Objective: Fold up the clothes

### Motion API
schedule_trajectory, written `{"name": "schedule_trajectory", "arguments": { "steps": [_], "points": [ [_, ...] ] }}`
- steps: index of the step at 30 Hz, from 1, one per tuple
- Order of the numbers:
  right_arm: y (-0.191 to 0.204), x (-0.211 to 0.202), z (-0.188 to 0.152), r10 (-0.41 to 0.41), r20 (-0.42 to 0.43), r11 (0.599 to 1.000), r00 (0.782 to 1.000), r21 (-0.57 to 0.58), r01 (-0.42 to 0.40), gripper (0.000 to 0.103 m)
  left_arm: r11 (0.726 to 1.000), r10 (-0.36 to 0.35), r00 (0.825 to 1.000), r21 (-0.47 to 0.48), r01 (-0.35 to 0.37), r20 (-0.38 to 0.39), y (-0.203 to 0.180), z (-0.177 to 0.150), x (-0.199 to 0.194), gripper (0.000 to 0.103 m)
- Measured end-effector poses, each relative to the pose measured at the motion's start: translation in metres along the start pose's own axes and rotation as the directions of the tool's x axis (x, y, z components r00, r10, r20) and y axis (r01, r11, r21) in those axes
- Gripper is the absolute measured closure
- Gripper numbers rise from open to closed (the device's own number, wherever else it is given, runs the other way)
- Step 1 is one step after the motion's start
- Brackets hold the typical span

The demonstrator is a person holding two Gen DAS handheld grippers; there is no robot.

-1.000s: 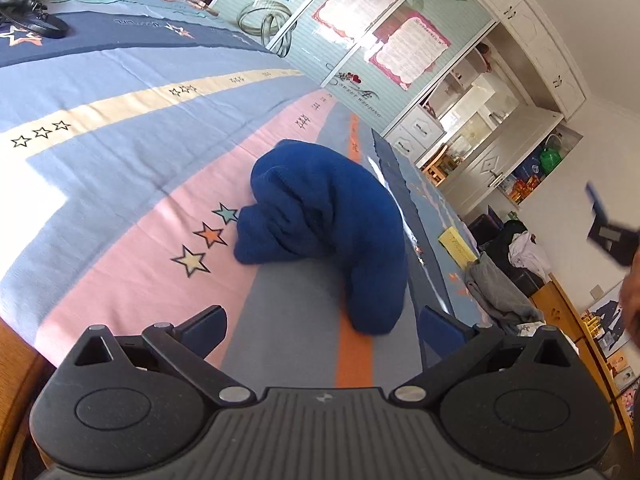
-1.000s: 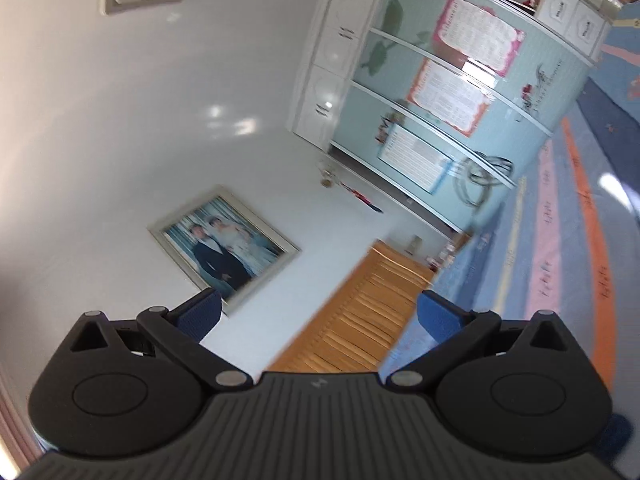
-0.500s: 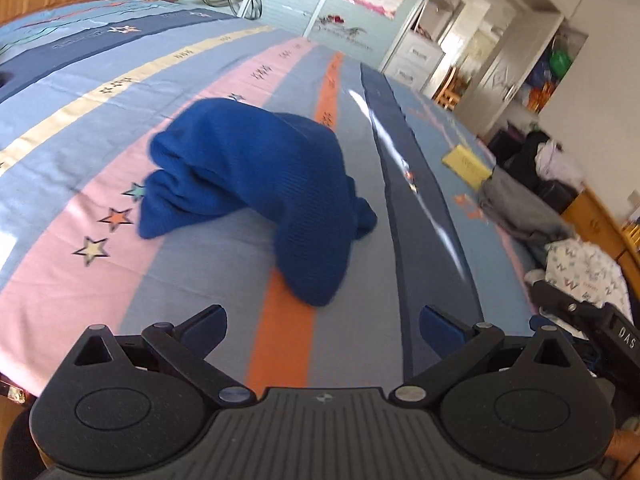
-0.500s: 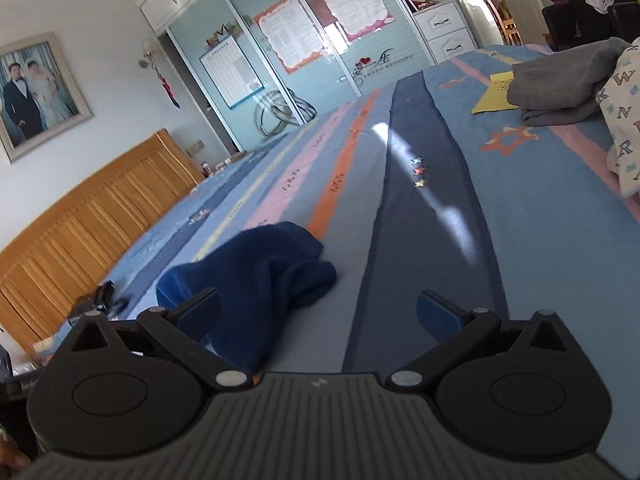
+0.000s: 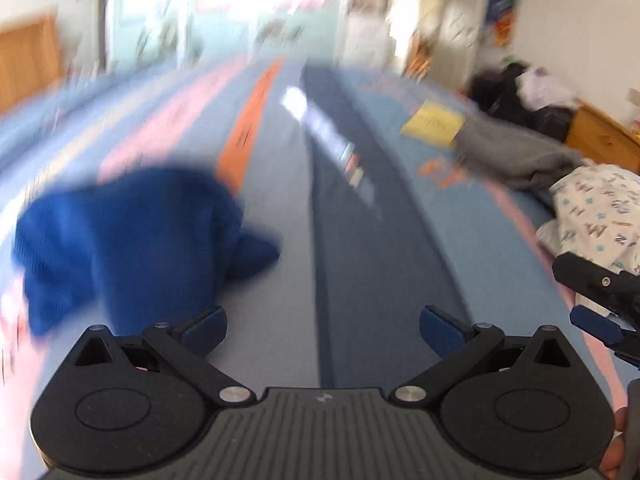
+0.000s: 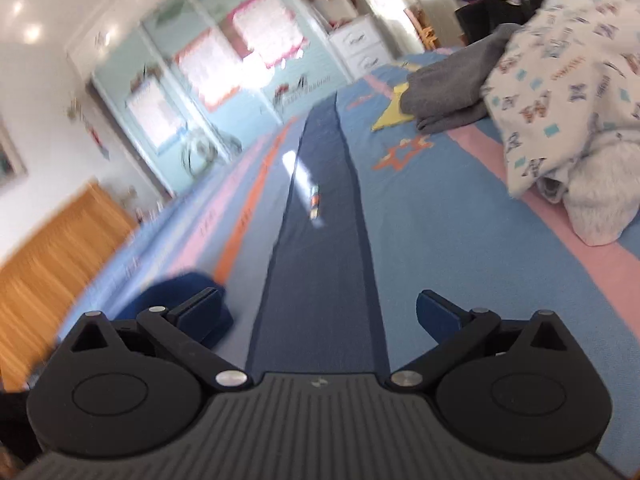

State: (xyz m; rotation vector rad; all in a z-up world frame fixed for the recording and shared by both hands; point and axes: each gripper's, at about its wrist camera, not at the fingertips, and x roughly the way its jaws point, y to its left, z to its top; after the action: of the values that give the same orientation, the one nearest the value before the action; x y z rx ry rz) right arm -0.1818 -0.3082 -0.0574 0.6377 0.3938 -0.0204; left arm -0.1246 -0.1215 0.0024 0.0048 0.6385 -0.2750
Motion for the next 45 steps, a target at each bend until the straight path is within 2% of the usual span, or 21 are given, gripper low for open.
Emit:
{"name": "schedule_trajectory", "arguments": {
  "steps": [2,3,4,6,8,9,11,12,15,16,18,22,28,30,33,35,41,43,45],
  "points": [
    [-0.012,-0.004,0.002,0.003,0.047,1.000,0.999,0.006,-0.003,0.000,0.999,-0.009,0.993,0.040,0.004,0.121,-0.008,0.005,-0.016,0.001],
    [-0.016,-0.007,0.003,0.004,0.075,1.000,0.997,0.000,-0.004,0.000,0.999,-0.013,0.978,0.037,0.006,0.210,-0.009,0.007,-0.032,0.001],
    [-0.020,-0.010,0.002,0.006,0.102,1.000,0.995,-0.010,-0.005,0.000,0.999,-0.017,0.955,0.034,0.008,0.298,-0.009,0.008,-0.049,0.001],
    [-0.023,-0.012,0.002,-0.005,0.129,1.000,0.992,-0.020,0.007,0.000,0.998,-0.019,0.895,0.060,-0.008,0.445,-0.013,0.010,-0.079,0.001],
    [-0.026,-0.010,0.003,-0.014,0.132,1.000,0.991,-0.015,0.017,0.000,0.988,0.023,0.855,0.120,-0.099,0.518,-0.023,0.015,-0.098,0.001],
    [-0.026,-0.008,0.003,-0.018,0.128,1.000,0.992,-0.012,0.019,0.000,0.977,0.060,0.832,0.136,-0.161,0.551,-0.029,0.016,-0.105,0.001],
    [-0.026,-0.003,0.003,-0.023,0.119,1.000,0.993,-0.010,0.024,0.000,0.948,0.132,0.775,0.149,-0.280,0.618,-0.038,0.013,-0.116,0.001],
    [-0.025,-0.002,0.002,-0.020,0.114,1.000,0.993,-0.020,0.023,0.000,0.939,0.152,0.759,0.148,-0.311,0.634,-0.041,0.012,-0.119,0.000],
    [-0.018,0.002,-0.001,-0.015,0.103,0.998,0.995,-0.062,0.021,0.000,0.931,0.167,0.750,0.147,-0.333,0.640,-0.044,0.008,-0.125,0.000],
    [-0.015,0.003,-0.002,-0.015,0.099,0.997,0.995,-0.077,0.022,0.000,0.932,0.169,0.756,0.148,-0.332,0.632,-0.045,0.008,-0.125,0.000],
    [-0.013,0.005,-0.002,-0.023,0.096,0.996,0.995,-0.088,0.031,0.000,0.937,0.166,0.787,0.154,-0.314,0.594,-0.048,0.011,-0.120,0.000],
    [-0.015,0.009,0.001,-0.042,0.103,0.995,0.994,-0.088,0.051,0.000,0.929,0.162,0.807,0.187,-0.318,0.568,-0.047,0.006,-0.101,0.000],
    [-0.024,0.026,0.009,-0.061,0.107,0.995,0.992,-0.075,0.069,0.000,0.944,0.113,0.867,0.220,-0.247,0.486,-0.045,0.011,-0.064,0.000],
    [-0.032,0.034,0.011,-0.049,0.112,0.998,0.992,-0.037,0.054,0.000,0.944,0.118,0.867,0.216,-0.250,0.485,-0.046,0.012,-0.055,0.000],
    [-0.044,0.046,0.015,-0.032,0.121,0.999,0.992,0.018,0.030,0.000,0.935,0.118,0.856,0.233,-0.267,0.504,-0.050,0.012,-0.043,0.000],
    [-0.053,0.053,0.017,-0.020,0.128,0.998,0.992,0.055,0.013,0.000,0.930,0.115,0.857,0.249,-0.271,0.503,-0.055,0.013,-0.034,0.000],
    [-0.080,0.070,0.006,-0.040,0.111,0.991,0.993,0.132,0.025,0.000,0.936,0.070,0.901,0.283,-0.208,0.429,-0.066,0.020,-0.004,0.000],
    [-0.083,0.068,0.003,-0.016,0.136,0.992,0.991,0.129,-0.001,0.000,0.943,0.054,0.917,0.283,-0.178,0.395,-0.068,0.022,0.006,0.000],
    [-0.084,0.070,0.003,-0.004,0.127,0.991,0.992,0.131,-0.012,0.000,0.951,0.042,0.933,0.272,-0.146,0.357,-0.069,0.025,0.018,0.000]
  ]
}}
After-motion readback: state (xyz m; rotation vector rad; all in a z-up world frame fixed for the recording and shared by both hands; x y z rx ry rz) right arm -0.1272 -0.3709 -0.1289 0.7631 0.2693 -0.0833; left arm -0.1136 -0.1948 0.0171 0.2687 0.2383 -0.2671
